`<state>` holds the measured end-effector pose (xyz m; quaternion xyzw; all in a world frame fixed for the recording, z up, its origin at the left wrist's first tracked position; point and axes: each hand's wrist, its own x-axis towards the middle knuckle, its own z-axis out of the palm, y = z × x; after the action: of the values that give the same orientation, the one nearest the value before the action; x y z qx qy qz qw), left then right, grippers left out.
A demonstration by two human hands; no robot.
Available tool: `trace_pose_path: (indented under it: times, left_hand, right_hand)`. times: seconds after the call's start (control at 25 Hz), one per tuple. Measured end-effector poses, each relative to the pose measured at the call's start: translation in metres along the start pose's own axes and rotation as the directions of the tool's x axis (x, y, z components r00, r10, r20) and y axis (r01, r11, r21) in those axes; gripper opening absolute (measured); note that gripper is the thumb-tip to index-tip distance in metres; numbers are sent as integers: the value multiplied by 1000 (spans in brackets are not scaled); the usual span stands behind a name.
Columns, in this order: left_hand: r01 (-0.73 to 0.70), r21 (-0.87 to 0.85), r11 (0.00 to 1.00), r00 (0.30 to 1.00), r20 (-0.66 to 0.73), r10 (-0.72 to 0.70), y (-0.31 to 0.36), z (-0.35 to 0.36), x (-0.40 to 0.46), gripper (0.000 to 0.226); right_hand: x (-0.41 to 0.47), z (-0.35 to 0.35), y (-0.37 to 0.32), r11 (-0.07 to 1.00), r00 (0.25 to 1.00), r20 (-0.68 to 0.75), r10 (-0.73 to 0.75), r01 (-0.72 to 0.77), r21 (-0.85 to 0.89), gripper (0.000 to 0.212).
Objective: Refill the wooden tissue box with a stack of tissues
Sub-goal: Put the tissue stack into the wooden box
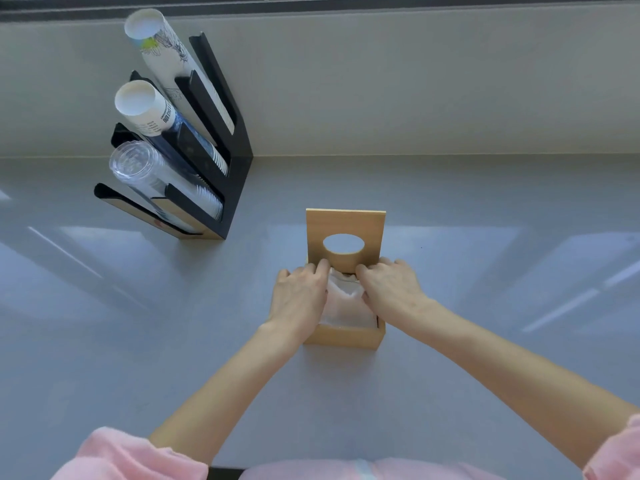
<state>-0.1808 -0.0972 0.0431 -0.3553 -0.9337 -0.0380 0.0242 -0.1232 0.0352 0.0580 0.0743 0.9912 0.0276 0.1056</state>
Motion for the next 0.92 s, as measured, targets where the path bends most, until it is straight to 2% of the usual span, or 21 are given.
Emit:
trace_pose_path:
  times: [0.08,0.24,0.4,0.56,0.76,0.92]
  left_hand:
    - [-36,72,997,999,37,34,2,3,-1,29]
    - [-96,155,983,991,111,79,5,1,2,30]
    - [-116,214,970,978,196,73,9,0,9,33]
    - [-138,262,955,965,251,70,12,0,11,33]
    - [-147,256,955,965,248,83,9,-1,11,23]
    - [-130,115,985,969,223,102,4,-5,5,34]
  right_hand:
    - [1,-3,-6,998,999,44,-14,16,-54,35]
    - [5,-12,-19,993,987,158,-11,30,-115,11]
    - [14,-9,-27,981,983,184,0,36,-190,21]
    - [17,-1,-33,960,978,208,-14,72,-271,15]
    - [17,-4,-28,981,982,189,16,21,-192,22]
    - [8,-10,-19,998,989,147,6,3,-61,21]
